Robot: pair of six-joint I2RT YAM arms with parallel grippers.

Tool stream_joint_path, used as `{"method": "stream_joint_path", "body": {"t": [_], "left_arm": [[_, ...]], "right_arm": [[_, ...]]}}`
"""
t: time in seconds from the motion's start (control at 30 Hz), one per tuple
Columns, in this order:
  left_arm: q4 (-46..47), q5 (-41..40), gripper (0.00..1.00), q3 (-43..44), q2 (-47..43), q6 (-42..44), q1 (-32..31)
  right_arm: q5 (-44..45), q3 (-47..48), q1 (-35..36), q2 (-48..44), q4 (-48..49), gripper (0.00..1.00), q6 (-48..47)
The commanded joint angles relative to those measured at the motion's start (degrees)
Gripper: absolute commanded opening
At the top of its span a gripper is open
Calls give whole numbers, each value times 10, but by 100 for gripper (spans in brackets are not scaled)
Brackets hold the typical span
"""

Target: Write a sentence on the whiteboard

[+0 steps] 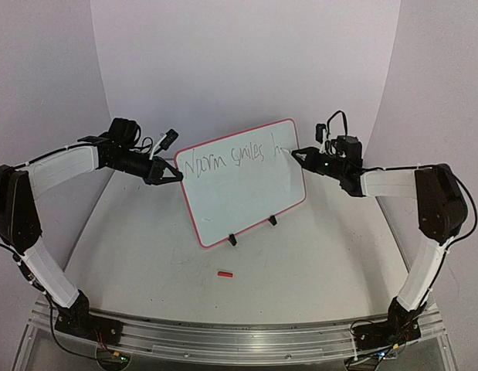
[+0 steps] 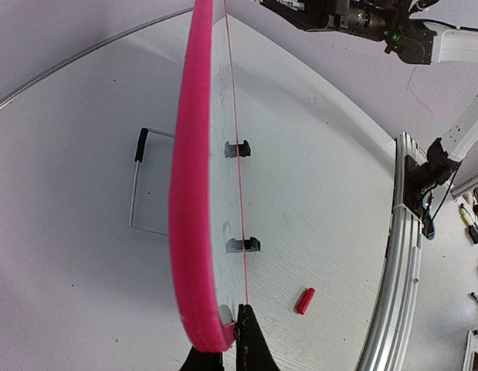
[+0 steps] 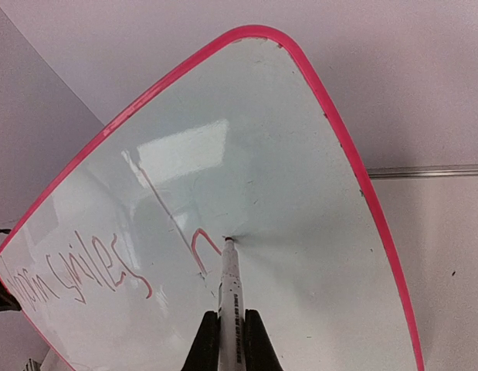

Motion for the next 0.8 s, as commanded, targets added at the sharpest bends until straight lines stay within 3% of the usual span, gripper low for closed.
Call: {"method": "stream_joint_path", "body": {"t": [0.0,0.47,0.77], "left_arm": [[-12,-52,0,-6,7,57,-7],[-12,-51,0,-6,7,57,-7],[-12,-52,0,-6,4,57,-7]], "right_arm": [[25,24,2,7,14,0,-3],[40,42,2,3,13,0,-5],[-19,60,1,22,2,0,-9]]}}
